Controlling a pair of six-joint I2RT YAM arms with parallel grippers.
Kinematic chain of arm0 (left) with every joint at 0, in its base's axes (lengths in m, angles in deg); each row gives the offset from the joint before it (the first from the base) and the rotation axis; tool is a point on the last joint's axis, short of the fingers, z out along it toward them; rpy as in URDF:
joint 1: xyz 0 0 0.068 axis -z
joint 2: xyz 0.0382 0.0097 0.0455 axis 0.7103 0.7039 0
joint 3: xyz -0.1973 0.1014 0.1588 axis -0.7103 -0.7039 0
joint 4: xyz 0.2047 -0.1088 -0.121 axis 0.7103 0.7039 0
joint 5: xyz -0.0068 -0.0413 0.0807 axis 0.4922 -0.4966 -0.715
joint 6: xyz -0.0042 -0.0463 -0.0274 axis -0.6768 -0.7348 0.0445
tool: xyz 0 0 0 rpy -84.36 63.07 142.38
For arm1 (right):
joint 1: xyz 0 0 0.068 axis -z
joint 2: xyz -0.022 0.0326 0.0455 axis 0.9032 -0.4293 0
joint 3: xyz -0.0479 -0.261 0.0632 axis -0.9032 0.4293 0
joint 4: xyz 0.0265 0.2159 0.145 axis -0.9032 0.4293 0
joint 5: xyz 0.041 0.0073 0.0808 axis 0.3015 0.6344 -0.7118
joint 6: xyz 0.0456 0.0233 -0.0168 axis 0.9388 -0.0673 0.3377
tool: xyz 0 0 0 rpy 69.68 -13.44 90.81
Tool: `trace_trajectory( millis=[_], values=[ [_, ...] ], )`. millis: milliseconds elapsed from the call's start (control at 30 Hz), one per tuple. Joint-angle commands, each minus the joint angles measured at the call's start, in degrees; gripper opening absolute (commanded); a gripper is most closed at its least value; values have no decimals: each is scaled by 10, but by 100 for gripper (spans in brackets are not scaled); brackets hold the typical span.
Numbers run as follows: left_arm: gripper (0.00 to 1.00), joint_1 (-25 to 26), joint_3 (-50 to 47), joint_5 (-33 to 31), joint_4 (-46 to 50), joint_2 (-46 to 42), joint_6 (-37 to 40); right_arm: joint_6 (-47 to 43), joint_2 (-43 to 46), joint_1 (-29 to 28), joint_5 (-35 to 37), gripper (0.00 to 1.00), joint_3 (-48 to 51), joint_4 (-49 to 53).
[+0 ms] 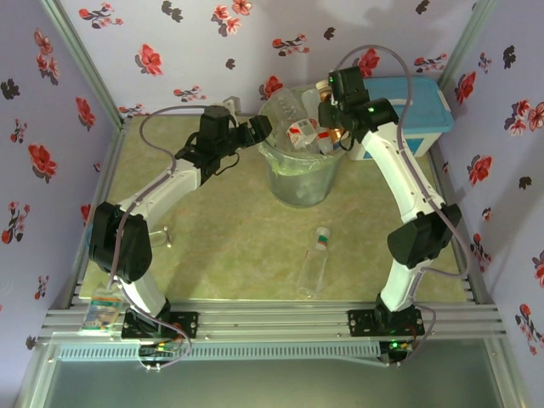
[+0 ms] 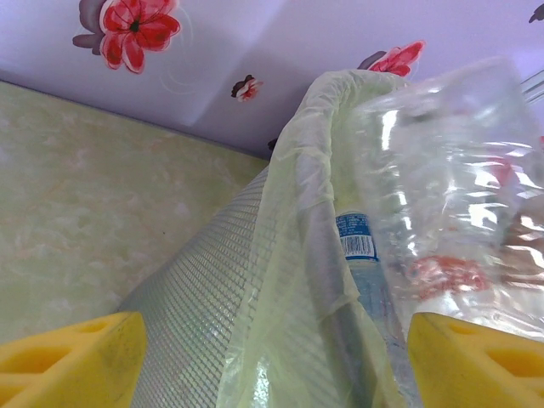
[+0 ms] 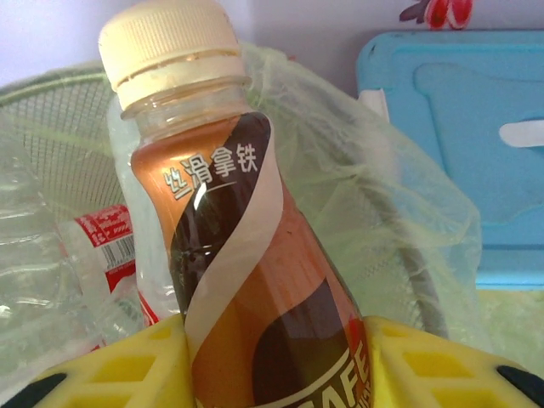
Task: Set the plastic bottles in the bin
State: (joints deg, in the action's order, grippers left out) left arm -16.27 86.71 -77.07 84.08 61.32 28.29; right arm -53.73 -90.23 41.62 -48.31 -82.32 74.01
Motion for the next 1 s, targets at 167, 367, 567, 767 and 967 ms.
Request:
trace_trajectory(
  millis=[167, 367, 567, 767, 967],
  values=[
    [80, 7, -4, 0, -8, -12, -1, -23, -12, 3, -21, 69, -55, 65],
    [80, 8, 0, 1, -8, -9, 0, -48, -3, 5, 3, 76, -118, 73],
    [80, 8, 0, 0, -6, -10, 0, -60, -24, 11, 11, 68, -131, 76],
    [80, 9, -1, 0, -5, -7, 0, -77, -58, 20, 8, 55, -117, 88],
    [80, 9, 0, 0, -3, -8, 0, -77, -54, 22, -54, 51, -60, 58]
  ],
)
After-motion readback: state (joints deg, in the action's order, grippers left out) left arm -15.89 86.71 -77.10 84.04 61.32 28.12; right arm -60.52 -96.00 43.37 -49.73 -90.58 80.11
